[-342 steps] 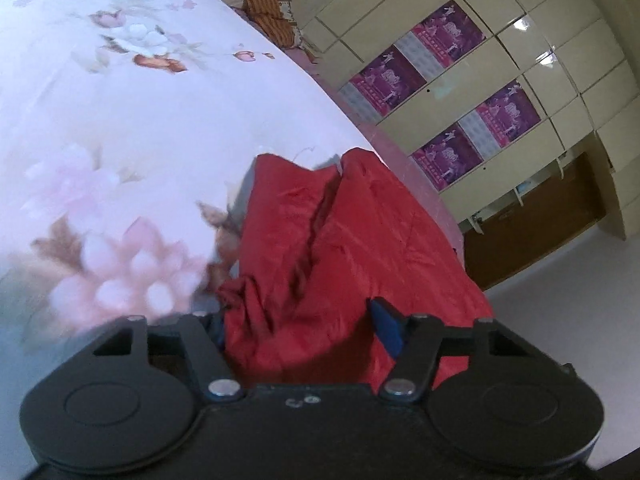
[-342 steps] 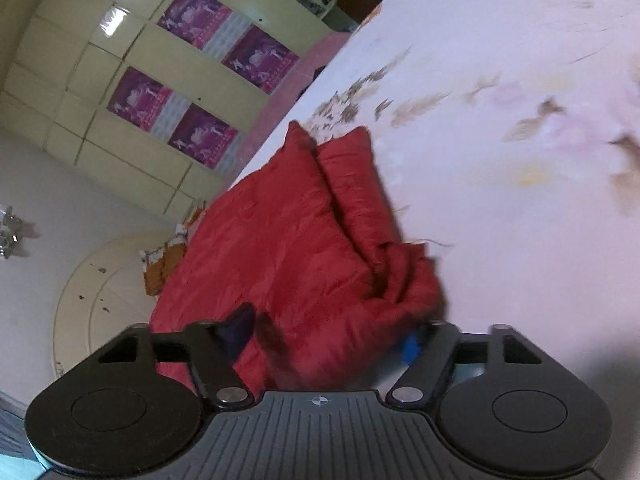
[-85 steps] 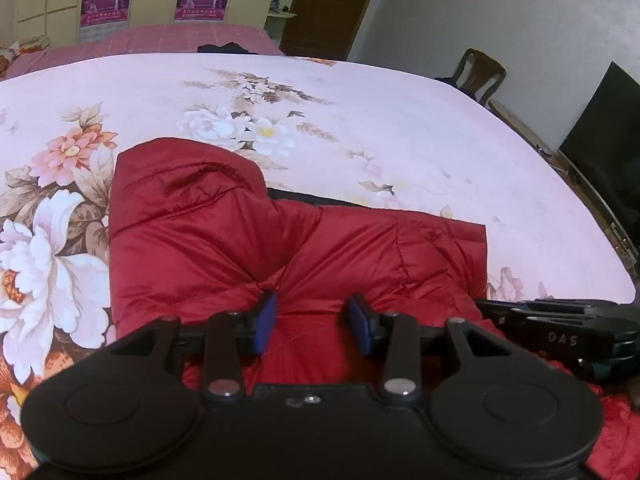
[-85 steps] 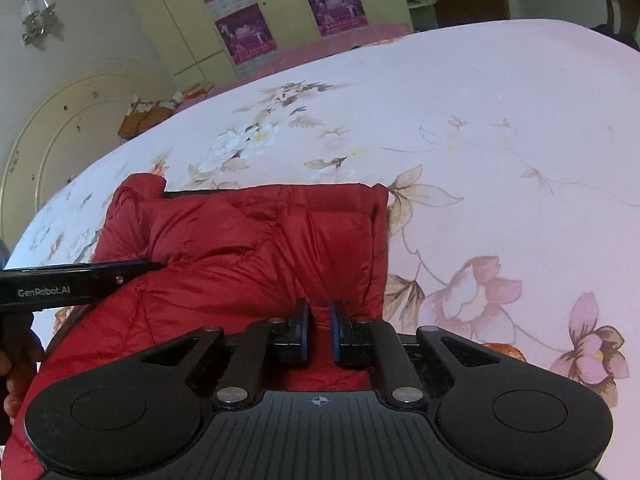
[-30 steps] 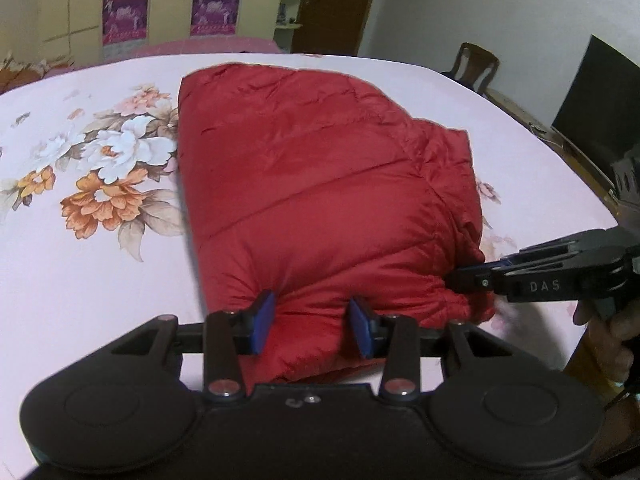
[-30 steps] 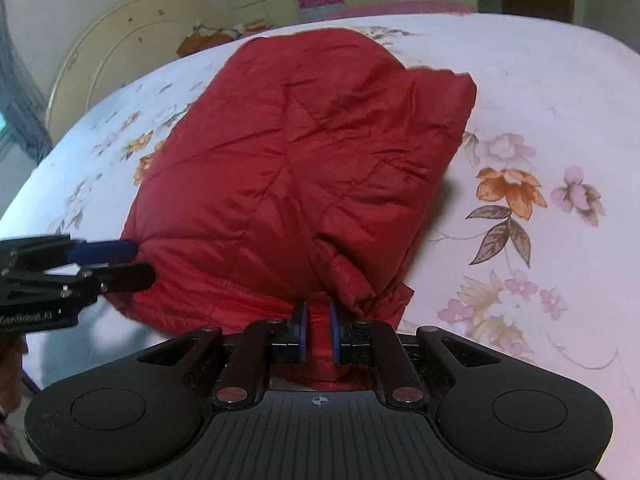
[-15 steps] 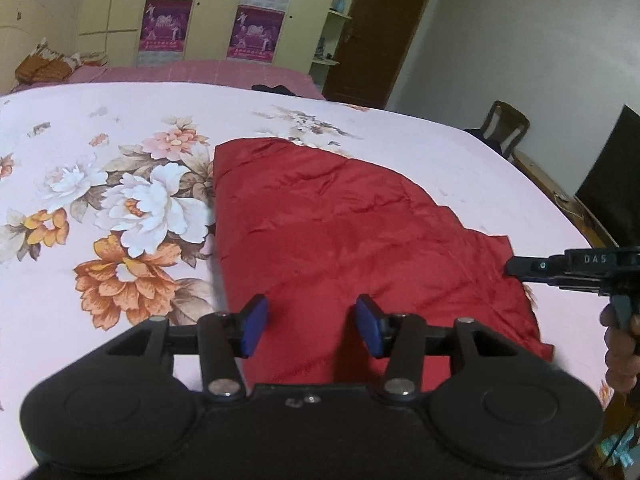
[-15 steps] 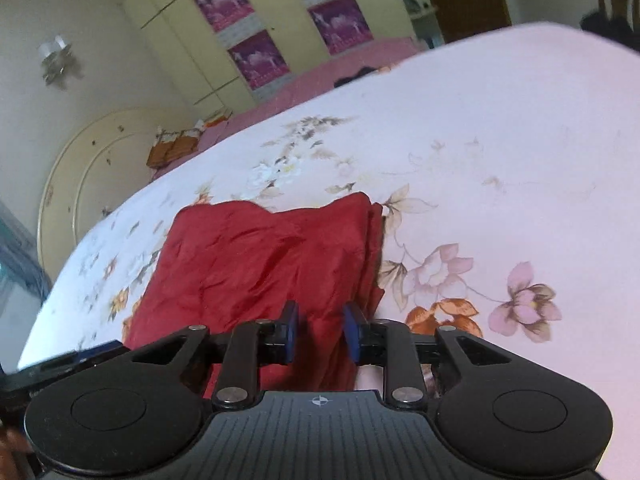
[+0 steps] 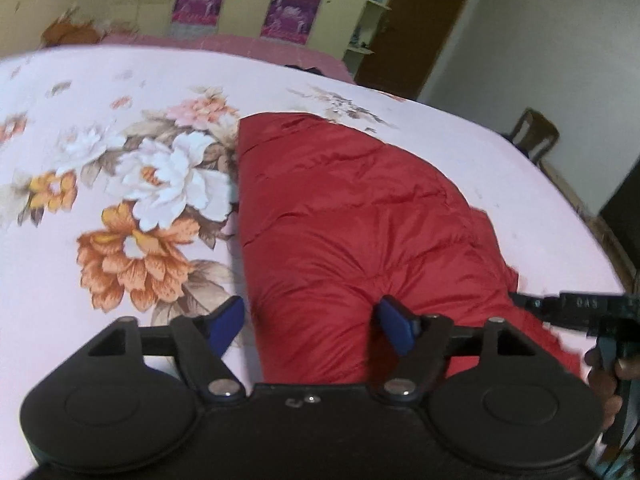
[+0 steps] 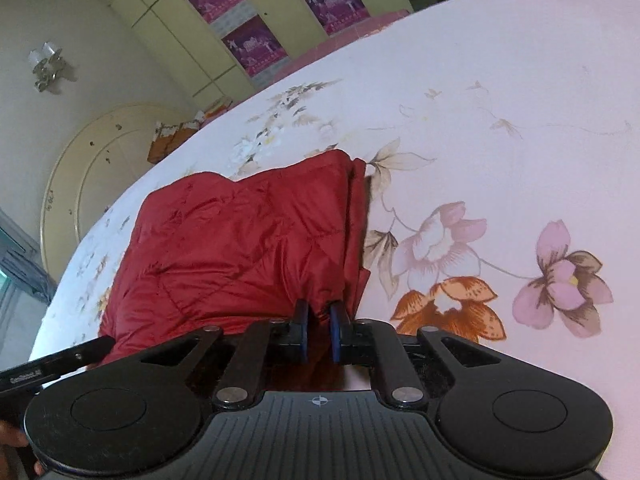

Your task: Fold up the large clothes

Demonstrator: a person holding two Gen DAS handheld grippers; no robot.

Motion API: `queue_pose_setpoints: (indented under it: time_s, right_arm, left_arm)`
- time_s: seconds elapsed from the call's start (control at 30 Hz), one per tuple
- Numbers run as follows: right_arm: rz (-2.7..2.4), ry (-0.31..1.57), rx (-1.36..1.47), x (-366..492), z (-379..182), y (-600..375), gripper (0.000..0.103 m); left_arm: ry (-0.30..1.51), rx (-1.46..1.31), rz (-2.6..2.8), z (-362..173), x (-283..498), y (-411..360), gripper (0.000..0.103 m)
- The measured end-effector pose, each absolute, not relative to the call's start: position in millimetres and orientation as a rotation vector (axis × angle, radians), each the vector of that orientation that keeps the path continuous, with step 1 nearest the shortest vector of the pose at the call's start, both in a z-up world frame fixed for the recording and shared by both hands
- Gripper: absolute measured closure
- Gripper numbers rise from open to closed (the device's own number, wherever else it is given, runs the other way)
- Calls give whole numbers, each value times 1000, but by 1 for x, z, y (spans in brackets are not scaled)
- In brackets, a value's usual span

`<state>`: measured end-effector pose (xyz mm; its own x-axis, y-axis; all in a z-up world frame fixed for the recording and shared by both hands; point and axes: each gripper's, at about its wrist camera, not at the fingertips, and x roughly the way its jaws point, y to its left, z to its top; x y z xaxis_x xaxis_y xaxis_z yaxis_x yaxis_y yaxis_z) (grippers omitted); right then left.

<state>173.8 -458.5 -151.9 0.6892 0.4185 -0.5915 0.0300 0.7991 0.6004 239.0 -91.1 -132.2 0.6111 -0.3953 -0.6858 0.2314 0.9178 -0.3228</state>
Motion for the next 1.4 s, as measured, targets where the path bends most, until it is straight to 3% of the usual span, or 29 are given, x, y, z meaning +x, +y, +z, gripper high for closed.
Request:
queue_pose_setpoints:
  time_s: [0.03,0.07,0.1,0.27,0.4,0.6,0.73,0.83,1.4]
  right_arm:
    - [243,789,664,171,-148,-465,77]
    - [256,769,696,168,-145,-471,47]
    - [263,748,713,166,-143,-475,40]
    - [301,820,827,183,-151,-488,40]
    - [346,878,873,197,-166,-485,41]
    - [382,886,865,210,-168,-470,41]
    - [417,901,871,216,-173,-461,67]
    - [416,872,821,212,-162,-455,77]
    - [388,806,721,201,-135,-439,81]
  left_arm:
    - [840,-249,-379,-130,238,-86,15]
    - [833,-276,-387,-130,238,-82,12]
    - [832,-295,-390,-129,239,-79,12]
    - [897,-431,-426,-140,250,-69,13]
    - [902,-476,-430,-149,255,-69,22]
    - [897,-434,-396,-150,258,-83,21]
    - [899,-350,-338,-143,256,-98,28]
    - [882,-244,-316,-130,250,-114,37]
    - [840,-154,-342,-121,243,-115,43]
